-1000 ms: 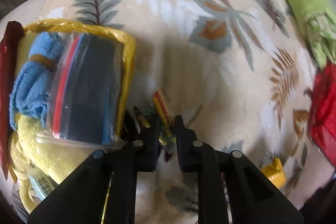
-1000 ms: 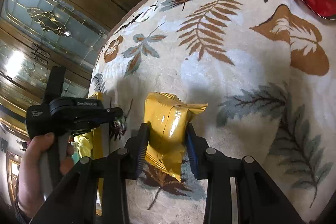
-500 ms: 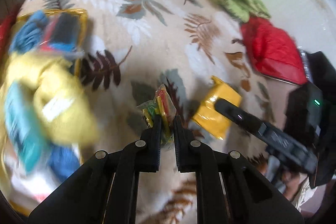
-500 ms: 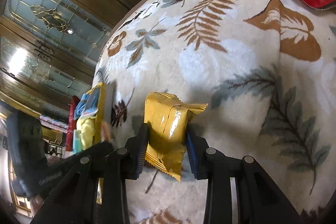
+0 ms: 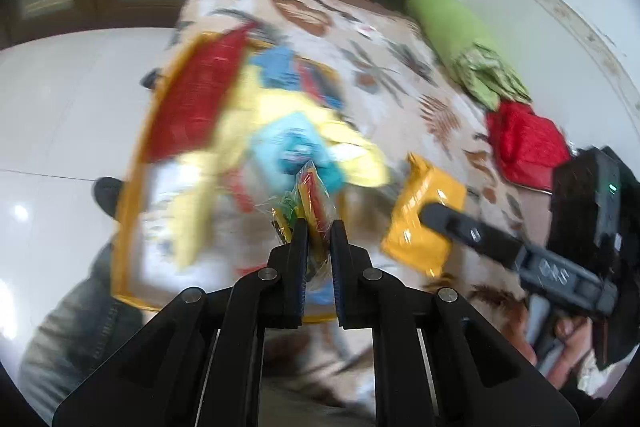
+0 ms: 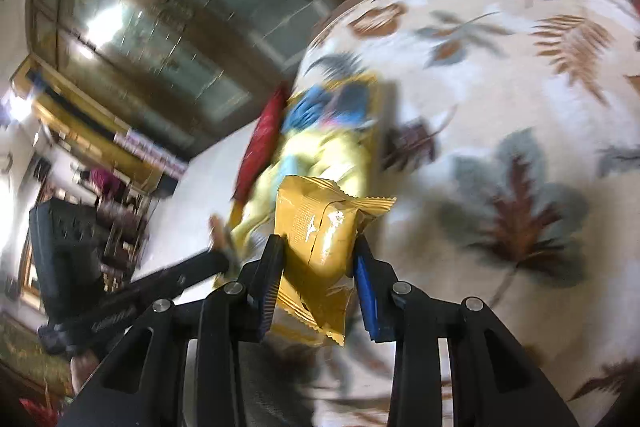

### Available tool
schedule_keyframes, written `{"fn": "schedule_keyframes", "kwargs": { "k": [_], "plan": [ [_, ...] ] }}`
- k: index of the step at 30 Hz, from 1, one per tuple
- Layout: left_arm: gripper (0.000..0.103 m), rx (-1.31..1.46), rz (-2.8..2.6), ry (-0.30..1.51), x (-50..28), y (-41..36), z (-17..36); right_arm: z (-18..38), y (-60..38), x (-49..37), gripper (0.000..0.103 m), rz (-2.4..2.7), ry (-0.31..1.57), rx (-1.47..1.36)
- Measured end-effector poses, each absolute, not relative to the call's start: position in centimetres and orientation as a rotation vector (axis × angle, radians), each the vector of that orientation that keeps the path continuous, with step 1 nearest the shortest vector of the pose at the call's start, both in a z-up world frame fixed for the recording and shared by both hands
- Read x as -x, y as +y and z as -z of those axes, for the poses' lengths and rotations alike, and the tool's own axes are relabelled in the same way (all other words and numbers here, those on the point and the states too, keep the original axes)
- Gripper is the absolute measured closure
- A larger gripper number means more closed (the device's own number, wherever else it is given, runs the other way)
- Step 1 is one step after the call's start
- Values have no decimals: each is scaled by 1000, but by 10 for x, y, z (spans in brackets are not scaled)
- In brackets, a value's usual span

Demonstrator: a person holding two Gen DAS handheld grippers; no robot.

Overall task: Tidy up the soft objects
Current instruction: 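Drop pencil bag and yellow packet into the clear bag and open both tools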

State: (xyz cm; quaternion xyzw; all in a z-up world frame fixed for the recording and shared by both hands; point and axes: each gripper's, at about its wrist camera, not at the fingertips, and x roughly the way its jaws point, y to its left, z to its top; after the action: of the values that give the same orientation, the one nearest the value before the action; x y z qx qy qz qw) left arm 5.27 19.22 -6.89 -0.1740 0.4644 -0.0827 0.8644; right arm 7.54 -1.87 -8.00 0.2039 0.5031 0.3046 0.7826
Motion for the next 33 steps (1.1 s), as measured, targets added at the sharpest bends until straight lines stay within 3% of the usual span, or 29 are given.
{"fn": "schedule_keyframes", "kwargs": {
  "k": [8,27,29,31,33],
  "plan": [
    [93,336,147,979,-51,219,87,103,29,-57,69,-639,1133,-294],
    [92,356,33,1014,-89,226,113,121,58,-62,64,-649,1146,-247],
    [91,335,23,1033,-91,222,114,120,57,-60,58,-650,1147,-239],
    [91,336,21,1020,-88,225,111,118,55,-54,43,-632,1134,-230],
    [79,348,28,1000,-86,227,106,115,52,-50,42,-630,1126,-238]
  ]
}}
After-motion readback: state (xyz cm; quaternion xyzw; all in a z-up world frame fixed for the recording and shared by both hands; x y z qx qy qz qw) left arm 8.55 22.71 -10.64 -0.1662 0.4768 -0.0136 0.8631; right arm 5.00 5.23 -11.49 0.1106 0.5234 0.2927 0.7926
